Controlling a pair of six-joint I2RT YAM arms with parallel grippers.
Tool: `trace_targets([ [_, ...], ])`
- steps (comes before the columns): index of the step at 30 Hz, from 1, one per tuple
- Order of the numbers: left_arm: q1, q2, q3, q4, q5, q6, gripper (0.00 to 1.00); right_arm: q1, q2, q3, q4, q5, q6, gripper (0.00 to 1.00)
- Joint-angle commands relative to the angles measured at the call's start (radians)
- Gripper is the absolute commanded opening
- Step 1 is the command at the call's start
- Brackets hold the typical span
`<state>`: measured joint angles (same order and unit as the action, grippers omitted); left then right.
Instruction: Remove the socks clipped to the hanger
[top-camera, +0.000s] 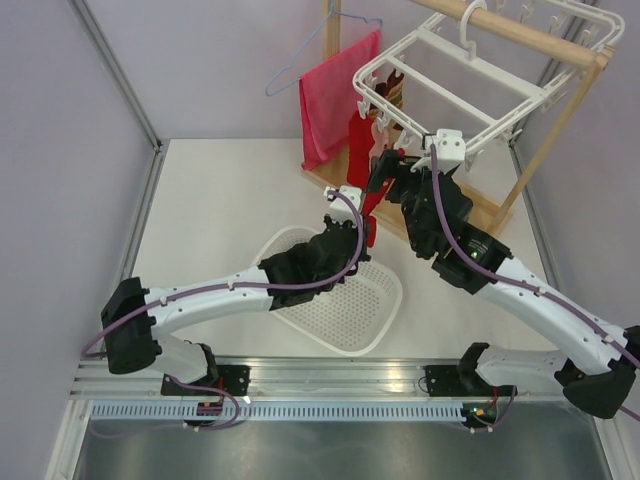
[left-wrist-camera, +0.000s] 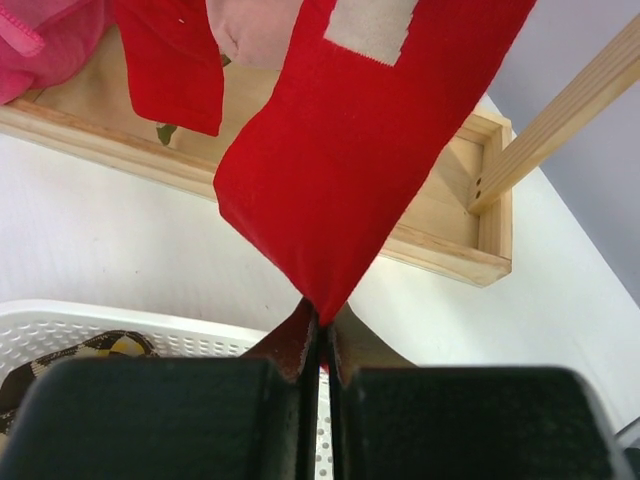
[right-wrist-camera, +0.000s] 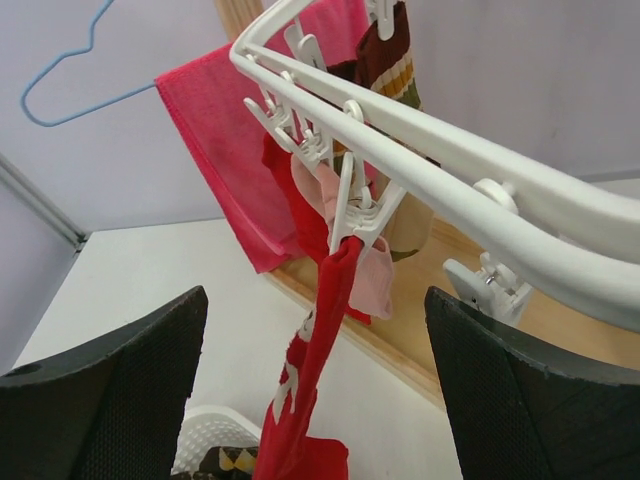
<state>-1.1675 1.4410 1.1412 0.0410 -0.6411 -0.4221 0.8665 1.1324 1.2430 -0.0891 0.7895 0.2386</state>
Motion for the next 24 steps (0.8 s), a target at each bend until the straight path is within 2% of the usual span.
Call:
trace_targets([
  [1,-0.011,-0.04,-0.009,0.017,0.043,-0.009,0.02,0.002,0.032,0.041,0.005,0.056,-0.019,0.93],
  [14,-0.011,-0.122,-0.063,0.025,0.077,-0.033,0.02,-0.02,0.113,0.095,0.042,0.152,-0.084,0.93],
  [24,-0.009,-0.14,-0.086,0.03,0.098,-0.046,0.02,-0.069,0.115,0.09,0.078,0.178,-0.114,0.94],
])
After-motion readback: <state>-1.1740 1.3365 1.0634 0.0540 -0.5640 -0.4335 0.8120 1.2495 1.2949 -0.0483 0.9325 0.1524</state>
